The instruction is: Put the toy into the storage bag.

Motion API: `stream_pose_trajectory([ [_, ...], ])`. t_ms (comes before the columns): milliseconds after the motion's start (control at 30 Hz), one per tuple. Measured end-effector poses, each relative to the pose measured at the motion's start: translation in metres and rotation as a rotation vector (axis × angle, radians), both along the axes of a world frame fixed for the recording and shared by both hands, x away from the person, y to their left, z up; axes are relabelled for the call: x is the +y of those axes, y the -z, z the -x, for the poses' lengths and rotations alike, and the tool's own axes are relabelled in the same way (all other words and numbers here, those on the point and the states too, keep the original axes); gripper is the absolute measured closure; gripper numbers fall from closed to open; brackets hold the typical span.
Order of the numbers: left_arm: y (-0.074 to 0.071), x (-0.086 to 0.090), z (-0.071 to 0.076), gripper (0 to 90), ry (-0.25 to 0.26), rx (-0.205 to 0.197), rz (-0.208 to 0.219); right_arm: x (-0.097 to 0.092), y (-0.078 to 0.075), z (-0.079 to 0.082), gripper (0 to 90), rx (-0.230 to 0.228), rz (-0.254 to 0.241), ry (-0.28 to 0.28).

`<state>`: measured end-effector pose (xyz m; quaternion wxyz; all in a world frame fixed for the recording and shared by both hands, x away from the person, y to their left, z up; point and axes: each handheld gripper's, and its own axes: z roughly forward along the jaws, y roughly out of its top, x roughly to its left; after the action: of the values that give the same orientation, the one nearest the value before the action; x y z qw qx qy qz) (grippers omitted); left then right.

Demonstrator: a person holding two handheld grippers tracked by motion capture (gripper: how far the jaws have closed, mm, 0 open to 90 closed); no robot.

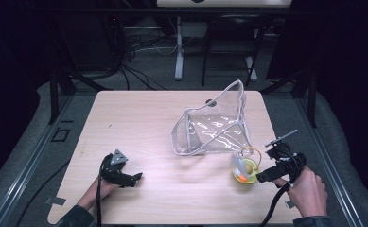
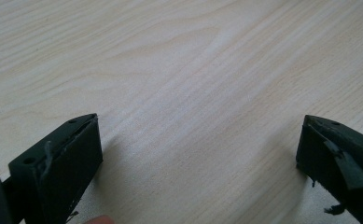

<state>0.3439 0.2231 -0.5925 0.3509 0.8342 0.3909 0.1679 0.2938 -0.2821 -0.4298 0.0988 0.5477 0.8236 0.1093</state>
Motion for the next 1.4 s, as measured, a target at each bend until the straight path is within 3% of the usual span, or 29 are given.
stream_pose_trajectory([
  [700,0.000,0.000,0.000,0.2,-0.001,0.001,0.000,0.021,-0.033,-0.022,0.8,0.001,0.059,-0.057],
  [867,0.000,0.000,0.000,0.2,-0.001,0.001,0.000,0.030,-0.039,-0.026,15.7,0.001,0.066,-0.100],
  [933,0.000,0.000,0.000,0.2,-0.001,0.001,0.000,0.033,-0.042,-0.029,21.7,0.029,0.096,-0.112],
  [1000,0.000,0.000,0.000,0.2,-0.001,0.001,0.001,0.034,-0.042,-0.030,30.3,0.015,0.094,-0.112],
  [1033,0.000,0.000,0.000,0.2,-0.001,0.001,0.001,0.034,-0.044,-0.031,33.8,0.039,0.105,-0.126],
  [1167,0.000,0.000,0.000,0.2,0.000,0.001,0.001,0.038,-0.044,-0.033,42.2,0.028,0.114,-0.129],
  [1400,0.000,0.000,0.000,0.2,0.000,0.001,0.002,0.048,-0.044,-0.035,63.0,0.068,0.142,-0.181],
])
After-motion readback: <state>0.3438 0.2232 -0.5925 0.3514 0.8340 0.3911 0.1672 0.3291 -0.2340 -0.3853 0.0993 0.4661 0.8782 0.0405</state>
